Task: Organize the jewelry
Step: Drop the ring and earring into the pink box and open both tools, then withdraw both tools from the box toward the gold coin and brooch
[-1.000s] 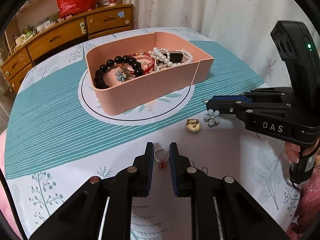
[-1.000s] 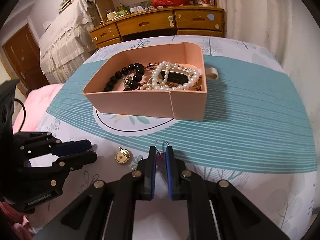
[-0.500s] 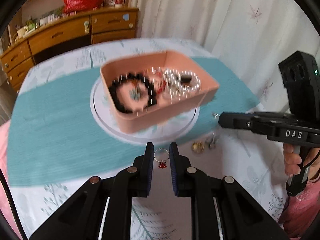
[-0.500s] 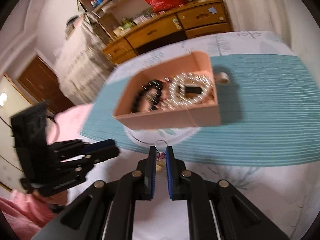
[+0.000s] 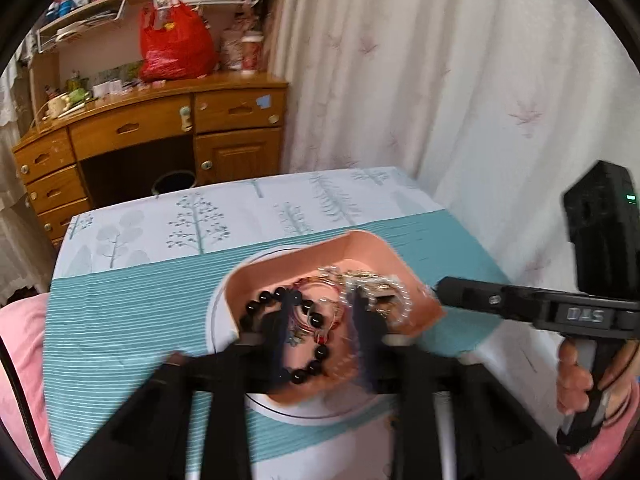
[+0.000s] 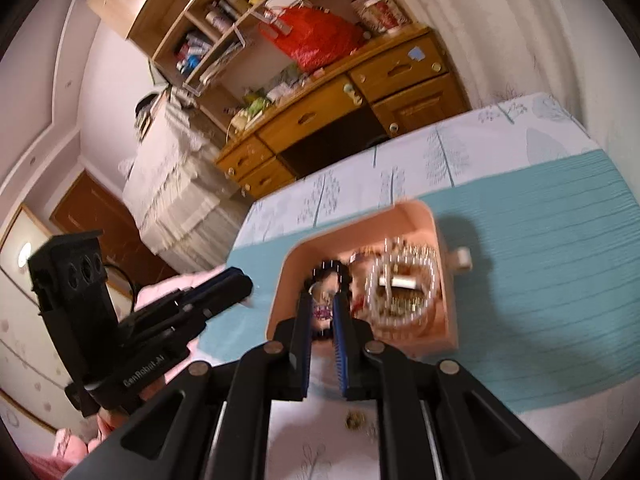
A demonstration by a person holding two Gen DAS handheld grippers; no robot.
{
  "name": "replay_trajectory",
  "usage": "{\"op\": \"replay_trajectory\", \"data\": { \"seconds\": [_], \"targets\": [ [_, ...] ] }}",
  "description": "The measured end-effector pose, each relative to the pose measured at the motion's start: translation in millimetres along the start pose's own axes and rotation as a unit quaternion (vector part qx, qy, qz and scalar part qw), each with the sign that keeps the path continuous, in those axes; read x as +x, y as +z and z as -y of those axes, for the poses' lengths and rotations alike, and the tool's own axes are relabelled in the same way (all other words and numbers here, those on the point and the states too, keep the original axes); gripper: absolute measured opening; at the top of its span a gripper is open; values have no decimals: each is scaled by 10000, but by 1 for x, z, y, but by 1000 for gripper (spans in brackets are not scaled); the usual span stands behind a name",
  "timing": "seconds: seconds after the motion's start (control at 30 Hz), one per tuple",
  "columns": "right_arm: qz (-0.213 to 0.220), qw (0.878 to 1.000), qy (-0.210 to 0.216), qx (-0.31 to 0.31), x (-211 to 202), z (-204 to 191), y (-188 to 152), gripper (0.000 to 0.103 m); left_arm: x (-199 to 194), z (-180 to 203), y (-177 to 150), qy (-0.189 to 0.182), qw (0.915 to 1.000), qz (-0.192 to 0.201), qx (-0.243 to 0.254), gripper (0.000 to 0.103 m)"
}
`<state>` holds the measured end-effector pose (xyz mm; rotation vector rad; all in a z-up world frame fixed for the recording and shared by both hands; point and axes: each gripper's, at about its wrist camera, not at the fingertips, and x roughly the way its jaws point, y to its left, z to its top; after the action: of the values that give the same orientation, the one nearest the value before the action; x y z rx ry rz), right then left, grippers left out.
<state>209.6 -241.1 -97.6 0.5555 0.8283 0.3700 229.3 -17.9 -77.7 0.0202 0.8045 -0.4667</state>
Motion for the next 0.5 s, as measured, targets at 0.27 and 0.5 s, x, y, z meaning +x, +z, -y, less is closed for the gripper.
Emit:
{"op": "replay_trajectory", "data": {
  "seconds": [0.27, 0.5],
  "targets": [
    [198, 9990, -200, 343, -17, 16, -9, 55, -14, 2, -4, 422, 9991, 15, 69, 88],
    [216, 9919, -1108, -587, -27, 6, -41, 74, -7, 12, -37, 367, 9978, -545, 90, 89]
  ]
}}
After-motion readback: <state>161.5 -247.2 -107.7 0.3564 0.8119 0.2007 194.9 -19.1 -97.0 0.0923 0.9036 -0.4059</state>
